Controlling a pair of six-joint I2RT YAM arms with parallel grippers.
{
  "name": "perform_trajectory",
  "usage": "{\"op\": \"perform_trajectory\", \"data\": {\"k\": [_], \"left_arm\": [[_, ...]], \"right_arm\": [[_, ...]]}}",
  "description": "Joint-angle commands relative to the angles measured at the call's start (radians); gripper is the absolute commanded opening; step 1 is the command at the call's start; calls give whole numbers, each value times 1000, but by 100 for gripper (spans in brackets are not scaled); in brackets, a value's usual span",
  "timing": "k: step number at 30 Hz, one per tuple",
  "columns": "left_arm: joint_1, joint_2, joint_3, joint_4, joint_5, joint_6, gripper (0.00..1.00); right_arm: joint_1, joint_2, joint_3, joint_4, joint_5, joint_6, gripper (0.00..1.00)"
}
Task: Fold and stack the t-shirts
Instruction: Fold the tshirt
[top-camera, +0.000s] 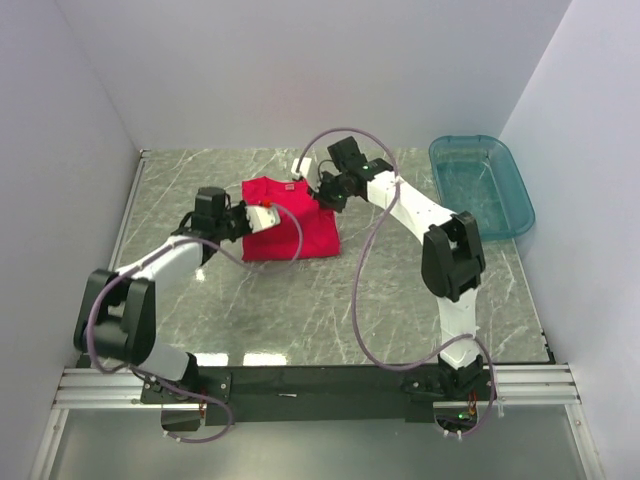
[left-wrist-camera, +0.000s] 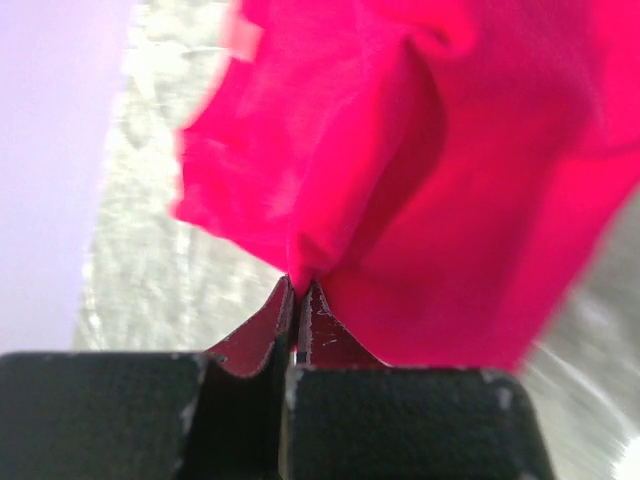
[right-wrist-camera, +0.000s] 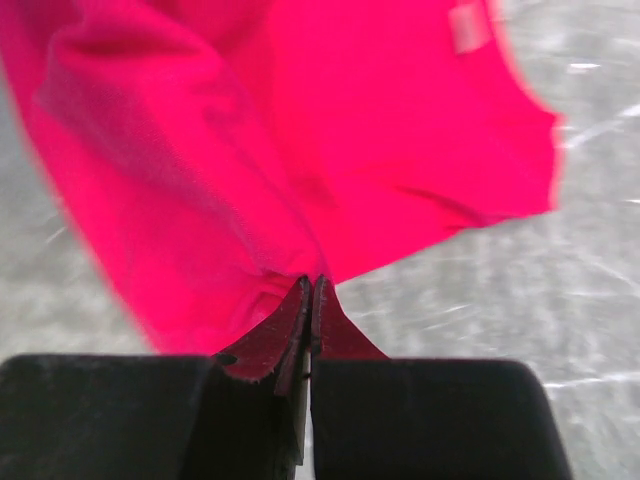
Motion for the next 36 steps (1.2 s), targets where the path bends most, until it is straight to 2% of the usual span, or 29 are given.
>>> {"op": "perform_trajectory", "data": {"k": [1, 8, 13, 24, 36], "left_arm": [[20, 91, 115, 139, -18, -54, 0], [30, 301, 246, 271, -81, -120, 0], [32, 421, 320, 378, -127, -165, 0], [33, 504, 378, 495, -189, -212, 0], [40, 558, 418, 515, -198, -237, 0]], "right_arm": [[-6, 66, 116, 114, 109, 97, 0], [-9, 216, 288, 213, 233, 147, 0], [-11, 241, 271, 321, 312, 159, 0], [-15, 272, 266, 407, 359, 161, 0], [-15, 295, 282, 434, 378, 159, 0]]}}
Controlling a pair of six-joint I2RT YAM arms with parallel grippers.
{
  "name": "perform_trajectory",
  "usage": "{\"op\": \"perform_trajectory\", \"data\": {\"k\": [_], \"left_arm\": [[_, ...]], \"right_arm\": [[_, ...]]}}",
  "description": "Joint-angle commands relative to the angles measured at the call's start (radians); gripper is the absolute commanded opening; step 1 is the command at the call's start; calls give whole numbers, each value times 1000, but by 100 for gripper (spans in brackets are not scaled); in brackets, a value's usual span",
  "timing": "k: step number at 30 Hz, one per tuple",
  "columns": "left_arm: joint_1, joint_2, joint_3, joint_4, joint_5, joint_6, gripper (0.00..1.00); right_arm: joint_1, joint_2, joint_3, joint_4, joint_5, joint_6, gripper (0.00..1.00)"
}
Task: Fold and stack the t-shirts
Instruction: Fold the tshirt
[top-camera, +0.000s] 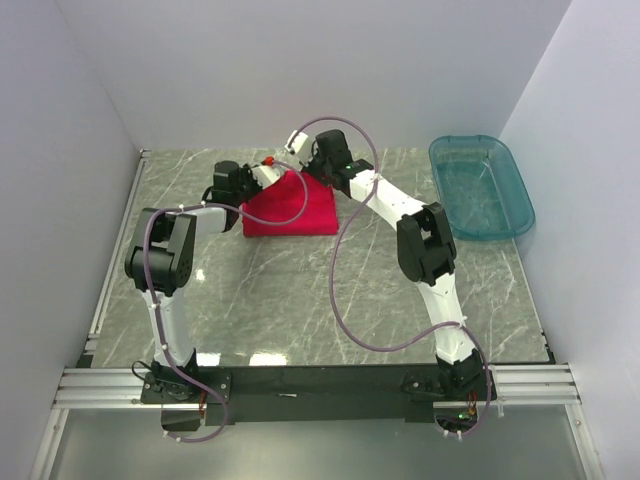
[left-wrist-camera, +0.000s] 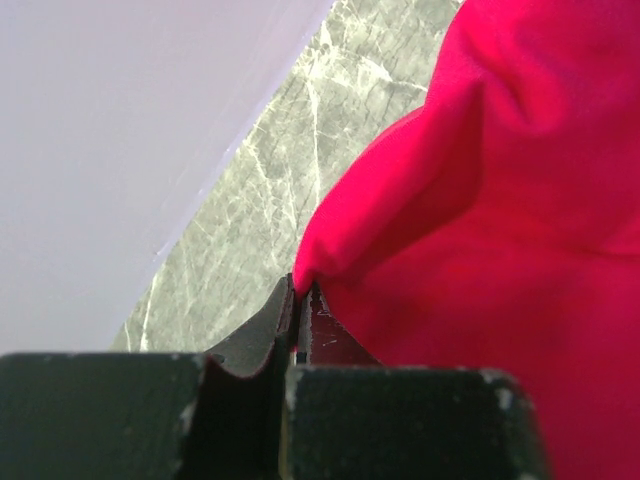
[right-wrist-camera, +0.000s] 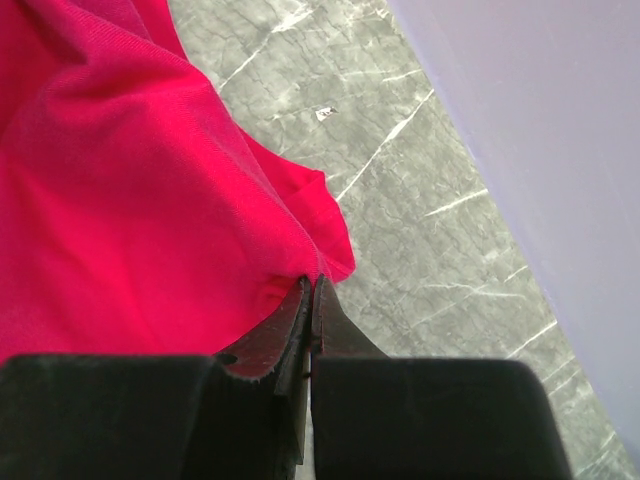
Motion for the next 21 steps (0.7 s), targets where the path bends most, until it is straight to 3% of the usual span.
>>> {"op": "perform_trajectory", "data": {"k": [1, 21], "left_arm": [[6, 8, 44, 66, -9, -30, 0], [16, 16, 13, 139, -123, -33, 0]], "right_arm": [[-6, 14, 36, 60, 19, 6, 0], [-6, 51, 87, 77, 35, 6, 0]]}}
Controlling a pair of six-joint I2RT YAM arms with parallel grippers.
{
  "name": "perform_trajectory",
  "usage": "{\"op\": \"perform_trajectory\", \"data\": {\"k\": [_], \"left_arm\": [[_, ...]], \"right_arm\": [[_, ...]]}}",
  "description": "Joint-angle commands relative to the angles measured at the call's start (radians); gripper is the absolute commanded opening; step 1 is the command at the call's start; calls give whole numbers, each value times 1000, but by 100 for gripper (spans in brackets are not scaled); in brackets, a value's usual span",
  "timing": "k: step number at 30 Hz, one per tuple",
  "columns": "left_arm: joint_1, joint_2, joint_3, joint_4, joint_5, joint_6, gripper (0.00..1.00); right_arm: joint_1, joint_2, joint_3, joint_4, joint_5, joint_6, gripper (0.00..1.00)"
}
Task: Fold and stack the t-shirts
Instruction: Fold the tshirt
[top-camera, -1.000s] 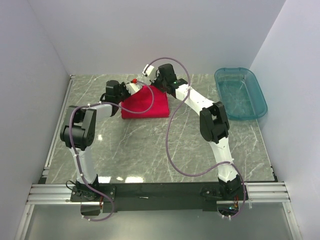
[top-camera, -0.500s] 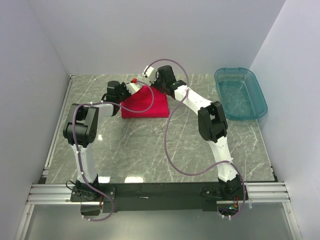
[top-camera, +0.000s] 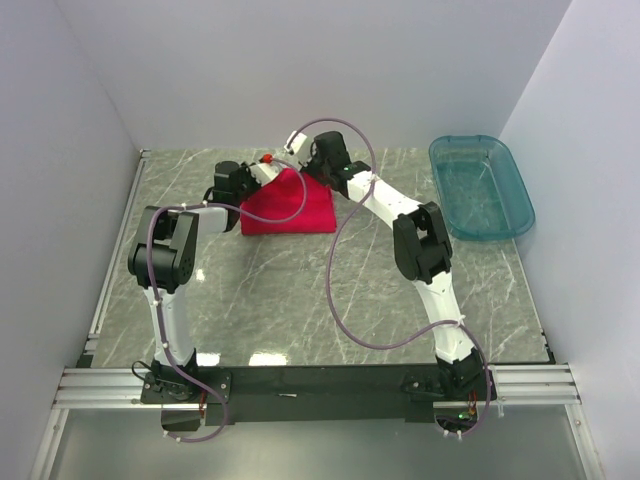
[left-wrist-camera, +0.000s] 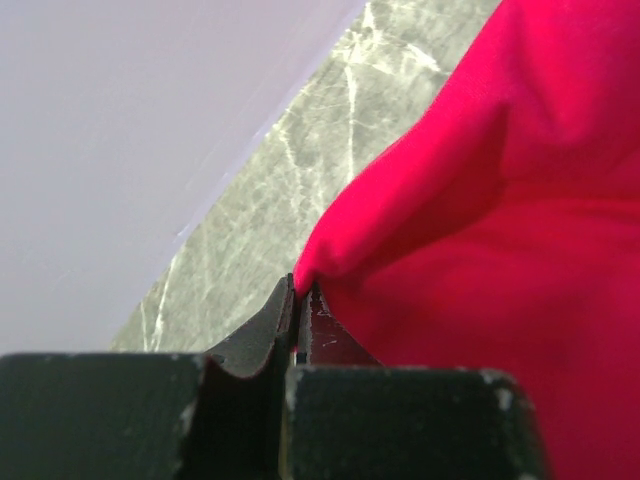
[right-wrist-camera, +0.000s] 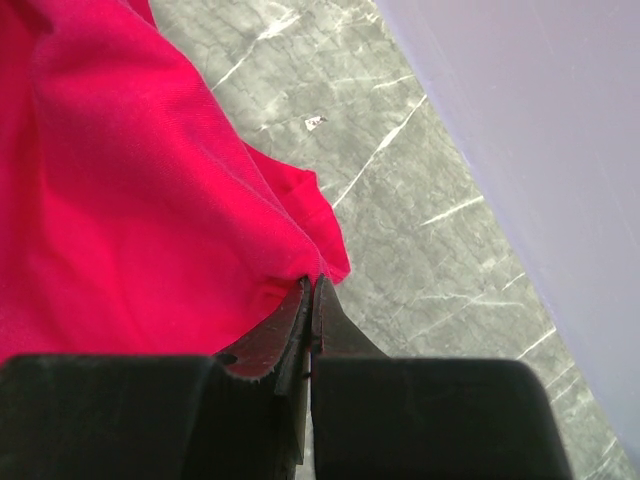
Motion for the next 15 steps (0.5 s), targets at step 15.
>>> {"op": "perform_trajectory", "data": {"k": [15], "left_arm": [[20, -7, -3, 87, -68, -27, 0]], "right_arm": [[-6, 82, 149, 65, 57, -13, 0]]}}
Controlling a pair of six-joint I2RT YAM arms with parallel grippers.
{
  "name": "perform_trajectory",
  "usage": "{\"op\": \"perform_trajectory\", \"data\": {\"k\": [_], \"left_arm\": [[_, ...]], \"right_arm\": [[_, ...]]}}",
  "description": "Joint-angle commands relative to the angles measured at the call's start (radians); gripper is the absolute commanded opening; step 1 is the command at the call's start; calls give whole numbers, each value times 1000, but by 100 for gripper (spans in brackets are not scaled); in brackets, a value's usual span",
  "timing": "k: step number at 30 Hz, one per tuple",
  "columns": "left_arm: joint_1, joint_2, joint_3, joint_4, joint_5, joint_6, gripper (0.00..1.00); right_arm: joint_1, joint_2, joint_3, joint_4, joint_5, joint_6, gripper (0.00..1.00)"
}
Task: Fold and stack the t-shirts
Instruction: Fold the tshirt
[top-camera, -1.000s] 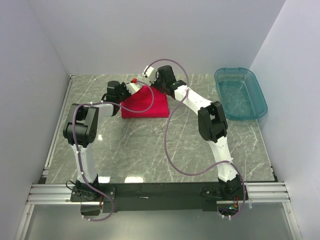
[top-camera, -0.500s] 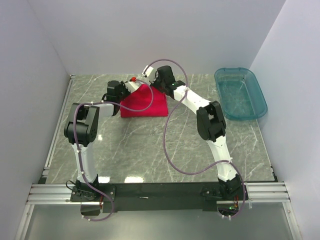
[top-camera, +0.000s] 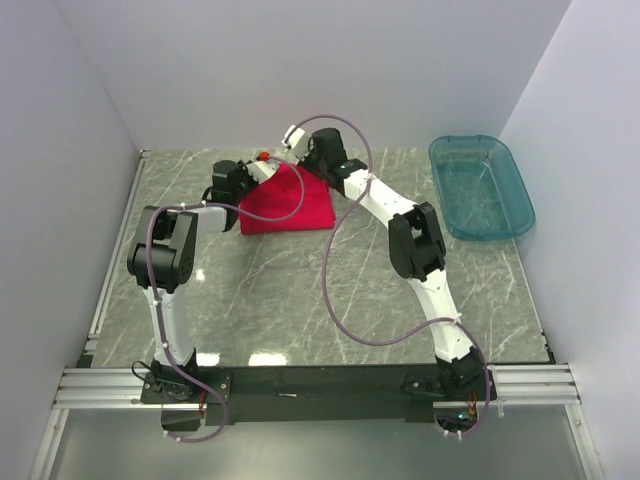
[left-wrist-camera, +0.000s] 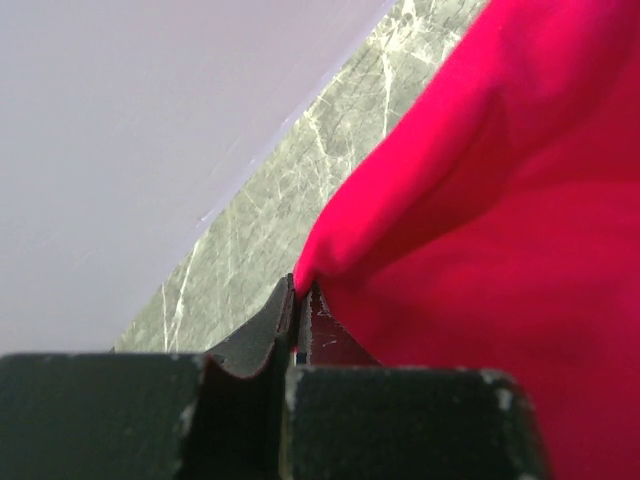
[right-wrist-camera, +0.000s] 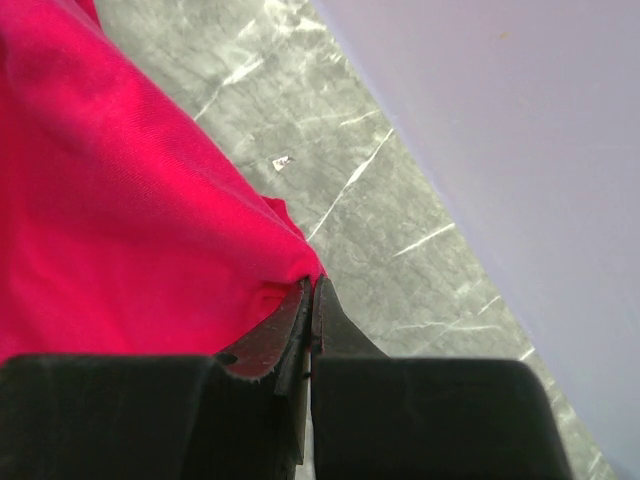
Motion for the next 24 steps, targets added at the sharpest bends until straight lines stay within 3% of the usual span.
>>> {"op": "perform_trajectory", "data": {"k": [1, 24], "left_arm": [[12, -6, 0, 58, -20, -27, 0], [17, 45, 46, 55, 9, -61, 0]], "right_arm": [[-6, 21, 47, 47, 34, -12, 0], [-6, 21, 4, 79, 81, -35, 0]]}}
